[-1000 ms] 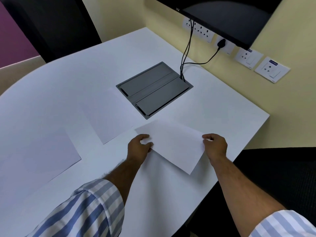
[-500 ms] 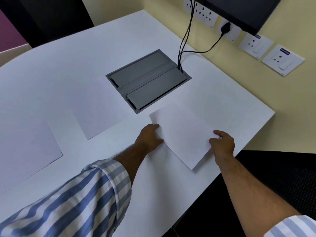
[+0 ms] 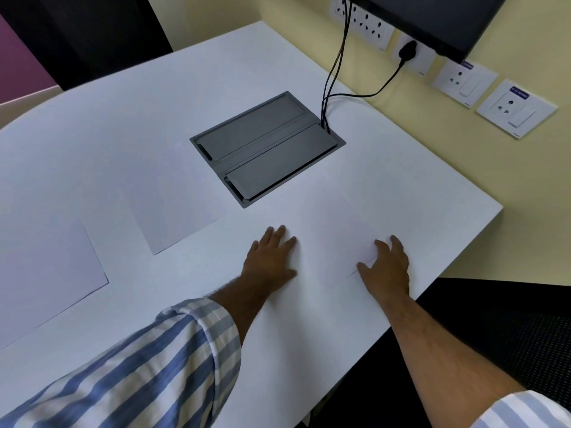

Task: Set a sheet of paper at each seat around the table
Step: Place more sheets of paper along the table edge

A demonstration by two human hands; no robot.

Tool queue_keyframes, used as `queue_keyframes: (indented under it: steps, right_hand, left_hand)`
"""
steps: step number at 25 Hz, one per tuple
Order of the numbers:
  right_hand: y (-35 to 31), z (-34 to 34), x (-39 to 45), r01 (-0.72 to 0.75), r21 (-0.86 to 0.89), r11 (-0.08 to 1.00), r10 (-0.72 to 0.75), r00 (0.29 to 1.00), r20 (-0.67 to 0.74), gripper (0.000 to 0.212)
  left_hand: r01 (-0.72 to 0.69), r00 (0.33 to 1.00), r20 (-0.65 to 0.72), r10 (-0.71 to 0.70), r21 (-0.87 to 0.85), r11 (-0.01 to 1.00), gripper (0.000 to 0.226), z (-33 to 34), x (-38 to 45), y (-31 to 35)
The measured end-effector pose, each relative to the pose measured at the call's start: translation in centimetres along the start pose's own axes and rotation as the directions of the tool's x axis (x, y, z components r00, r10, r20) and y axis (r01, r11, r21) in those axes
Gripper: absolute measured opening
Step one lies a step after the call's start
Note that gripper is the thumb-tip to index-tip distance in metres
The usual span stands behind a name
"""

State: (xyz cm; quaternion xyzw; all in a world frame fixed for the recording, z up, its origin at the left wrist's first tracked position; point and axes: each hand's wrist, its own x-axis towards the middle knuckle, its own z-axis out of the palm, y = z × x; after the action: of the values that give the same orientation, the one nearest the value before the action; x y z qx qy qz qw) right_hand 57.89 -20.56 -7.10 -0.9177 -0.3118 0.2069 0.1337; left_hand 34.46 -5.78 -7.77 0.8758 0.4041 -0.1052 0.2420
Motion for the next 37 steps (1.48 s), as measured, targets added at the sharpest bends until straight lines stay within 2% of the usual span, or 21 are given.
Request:
queue_keyframes:
  steps: [2, 4, 8, 13, 24, 30, 37]
  right_hand:
    - [-0.3, 0.5, -0.2, 0.064, -0.091, 0.994, -0.055, 0.993, 0.101, 0.081]
    - [-0.4, 0.9, -0.2, 0.086, -0.14, 0.986, -0.065, 0.987, 0.145, 0.086]
    - [-0.3, 1.1, 0.1, 0.061, -0.137, 0.989, -0.047, 0.994, 0.1, 0.09]
    - [-0.4, 1.3, 0.1, 0.039, -0.052, 0.998, -0.036, 0.998, 0.058, 0.093]
    - [-0.3, 1.5, 0.1, 0.007, 0.036, 0.999, -0.009, 0.998, 0.058, 0.094]
    - [0.6, 0.7, -0.3, 0.046, 0.156, 0.987, -0.051, 0.998, 0.033, 0.09]
    - [-0.5, -1.0, -2.0, 0.085, 0.122, 0.989, -0.086, 0.996, 0.01, 0.081]
  left_hand:
    - [-0.024, 0.999, 0.048, 0.023, 0.006, 1.0, 0.089, 0.3, 0.0, 0.1]
    - [-0.02, 0.998, 0.055, 0.02, 0.004, 1.0, 0.09, 0.5, -0.2, 0.3]
    - [-0.038, 0.999, 0.037, 0.038, 0.001, 0.999, 0.084, 1.0, -0.7, 0.8]
    - [-0.062, 0.997, 0.039, 0.063, -0.031, 0.998, 0.079, 1.2, -0.8, 0.9]
    - [-0.066, 0.993, 0.095, 0.07, -0.044, 0.997, 0.088, 0.9, -0.3, 0.7]
    - [-0.075, 0.995, 0.047, 0.082, -0.136, 0.988, 0.098, 1.2, -1.5, 0.5]
    - [-0.033, 0.999, -0.029, 0.028, -0.184, 0.982, 0.087, 0.5, -4.8, 0.2]
